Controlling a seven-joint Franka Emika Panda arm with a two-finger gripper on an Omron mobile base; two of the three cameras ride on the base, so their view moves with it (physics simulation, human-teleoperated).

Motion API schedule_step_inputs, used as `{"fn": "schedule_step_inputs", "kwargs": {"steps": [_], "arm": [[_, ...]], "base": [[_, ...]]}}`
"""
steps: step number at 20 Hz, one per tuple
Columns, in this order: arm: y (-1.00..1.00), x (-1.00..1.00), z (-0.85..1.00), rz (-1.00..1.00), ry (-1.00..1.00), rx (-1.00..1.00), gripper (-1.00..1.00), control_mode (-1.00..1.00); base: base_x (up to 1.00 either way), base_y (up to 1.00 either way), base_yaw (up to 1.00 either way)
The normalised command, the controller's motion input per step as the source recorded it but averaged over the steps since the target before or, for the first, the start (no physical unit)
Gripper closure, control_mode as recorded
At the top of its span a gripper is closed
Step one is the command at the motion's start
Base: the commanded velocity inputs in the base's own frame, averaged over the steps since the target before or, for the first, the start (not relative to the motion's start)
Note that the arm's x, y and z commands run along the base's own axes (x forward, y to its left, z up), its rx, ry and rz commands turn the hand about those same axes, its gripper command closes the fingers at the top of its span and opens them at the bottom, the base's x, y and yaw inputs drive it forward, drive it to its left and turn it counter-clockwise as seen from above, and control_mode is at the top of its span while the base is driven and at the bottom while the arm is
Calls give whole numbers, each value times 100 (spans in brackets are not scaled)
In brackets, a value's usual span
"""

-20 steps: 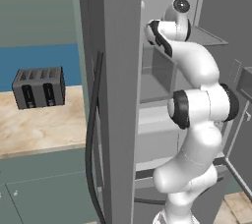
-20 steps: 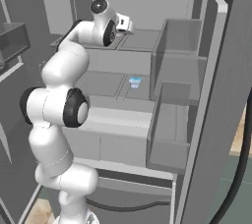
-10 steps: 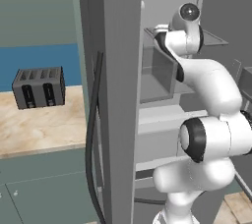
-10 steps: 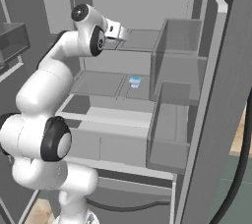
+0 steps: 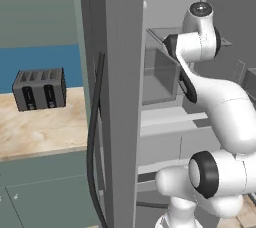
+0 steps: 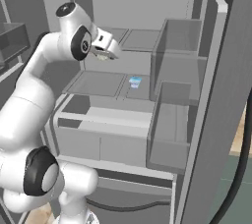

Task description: Retrieve the bottle and the shaker from the cabinet and place them next to the mixing bowl on the counter. Then add garlic from the fridge to the mixing bowl.

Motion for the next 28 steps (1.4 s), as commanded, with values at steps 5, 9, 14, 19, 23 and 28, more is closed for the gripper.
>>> {"fn": "schedule_step_inputs", "kwargs": {"steps": [5, 9, 14, 19, 23, 28], "arm": [[-4, -83, -25, 0, 44, 17, 100, -100], [0, -55, -23, 0, 47, 20, 100, -100], [8, -18, -50, 0, 43, 3, 100, -100], [1, -44, -55, 0, 13, 0, 100, -100], [11, -75, -40, 0, -10, 0, 100, -100], [21, -48, -4, 0, -45, 0, 100, -100]], "base": [[0, 0, 0], [0, 0, 0], [0, 0, 0], [0, 0, 0], [0, 0, 0], [0, 0, 0]]}}
